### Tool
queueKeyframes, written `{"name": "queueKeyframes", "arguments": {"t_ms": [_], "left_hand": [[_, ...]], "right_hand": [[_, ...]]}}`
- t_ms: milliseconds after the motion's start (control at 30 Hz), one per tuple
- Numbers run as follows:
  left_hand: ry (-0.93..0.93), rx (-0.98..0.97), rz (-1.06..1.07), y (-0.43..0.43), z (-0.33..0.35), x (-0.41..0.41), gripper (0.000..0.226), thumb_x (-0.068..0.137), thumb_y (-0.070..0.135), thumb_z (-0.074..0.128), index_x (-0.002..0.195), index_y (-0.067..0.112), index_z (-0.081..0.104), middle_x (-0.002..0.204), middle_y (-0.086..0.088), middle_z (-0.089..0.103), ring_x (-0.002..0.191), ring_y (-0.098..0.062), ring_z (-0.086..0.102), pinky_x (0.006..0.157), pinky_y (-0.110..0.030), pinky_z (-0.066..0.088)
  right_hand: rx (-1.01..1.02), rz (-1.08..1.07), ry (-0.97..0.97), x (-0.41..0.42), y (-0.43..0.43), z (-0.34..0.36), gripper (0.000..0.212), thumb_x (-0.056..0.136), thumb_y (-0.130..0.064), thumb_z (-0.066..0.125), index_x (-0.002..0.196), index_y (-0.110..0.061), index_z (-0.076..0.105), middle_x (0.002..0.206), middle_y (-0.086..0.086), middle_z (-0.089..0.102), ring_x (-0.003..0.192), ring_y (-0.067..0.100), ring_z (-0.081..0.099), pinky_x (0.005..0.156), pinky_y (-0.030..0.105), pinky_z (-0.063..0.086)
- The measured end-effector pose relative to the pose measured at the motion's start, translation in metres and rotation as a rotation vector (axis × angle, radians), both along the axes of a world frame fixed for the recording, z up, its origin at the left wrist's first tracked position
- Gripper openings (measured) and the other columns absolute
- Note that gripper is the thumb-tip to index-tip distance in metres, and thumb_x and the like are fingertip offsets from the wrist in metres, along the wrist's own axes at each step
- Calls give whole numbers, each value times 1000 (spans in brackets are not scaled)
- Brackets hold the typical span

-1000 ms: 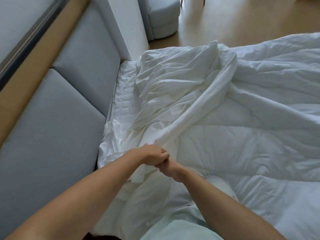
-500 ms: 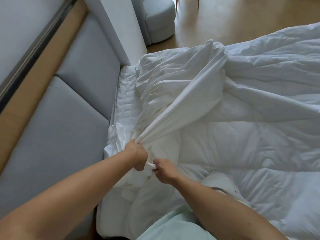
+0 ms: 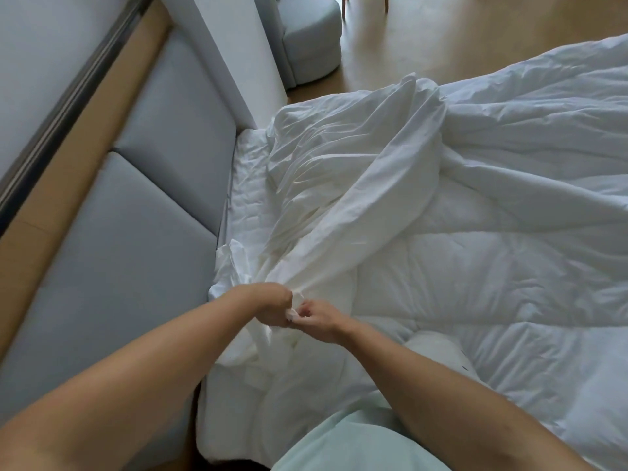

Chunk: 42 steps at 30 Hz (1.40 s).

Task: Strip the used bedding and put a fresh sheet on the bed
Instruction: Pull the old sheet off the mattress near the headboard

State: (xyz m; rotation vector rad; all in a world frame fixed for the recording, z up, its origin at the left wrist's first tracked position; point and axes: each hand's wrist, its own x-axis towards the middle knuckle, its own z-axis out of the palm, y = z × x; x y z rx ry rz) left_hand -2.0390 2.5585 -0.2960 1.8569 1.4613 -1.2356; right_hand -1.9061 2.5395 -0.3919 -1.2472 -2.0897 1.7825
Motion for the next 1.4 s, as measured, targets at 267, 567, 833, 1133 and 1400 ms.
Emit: {"name": "queueKeyframes", "arguments": {"t_ms": [267, 567, 833, 1133, 1400], "left_hand": [[-314, 282, -103, 9, 6, -11, 39, 92, 45, 48, 63, 19, 51, 70, 1, 60, 80, -17, 51, 91, -32, 33], [-326, -9, 362, 25, 12, -12, 25, 72, 36, 77, 88, 25, 61, 76, 8, 62, 66, -12, 59, 59, -24, 46], [-205, 93, 281, 36, -3, -11, 25, 86, 43, 64, 80, 19, 61, 77, 3, 61, 72, -18, 54, 58, -28, 39], [-392, 195, 463, 81, 4, -57, 19, 61, 33, 58, 63, 14, 55, 56, 9, 49, 58, -15, 49, 56, -27, 35], [-57, 133, 131, 75, -45, -36, 61, 66, 62, 79, 111, 31, 53, 93, 9, 61, 100, -17, 57, 98, -37, 32]], "right_hand": [[411, 41, -56, -2, 18, 3, 31, 95, -26, 58, 125, -16, 60, 125, 10, 65, 108, 33, 61, 77, 33, 44], [97, -68, -15, 23, 45, -5, 31, 90, -38, 71, 69, -18, 60, 66, 0, 55, 63, 18, 50, 59, 31, 38], [-27, -109, 63, 24, 57, -14, 49, 81, -53, 75, 57, -18, 53, 48, -11, 44, 48, 8, 37, 52, 29, 32], [252, 200, -85, 14, 97, -30, 30, 87, -23, 72, 117, -25, 71, 110, 1, 71, 102, 21, 63, 76, 24, 42], [90, 132, 46, -18, 111, -51, 24, 97, -28, 63, 74, -23, 61, 68, -4, 59, 63, 9, 50, 61, 27, 37]]}}
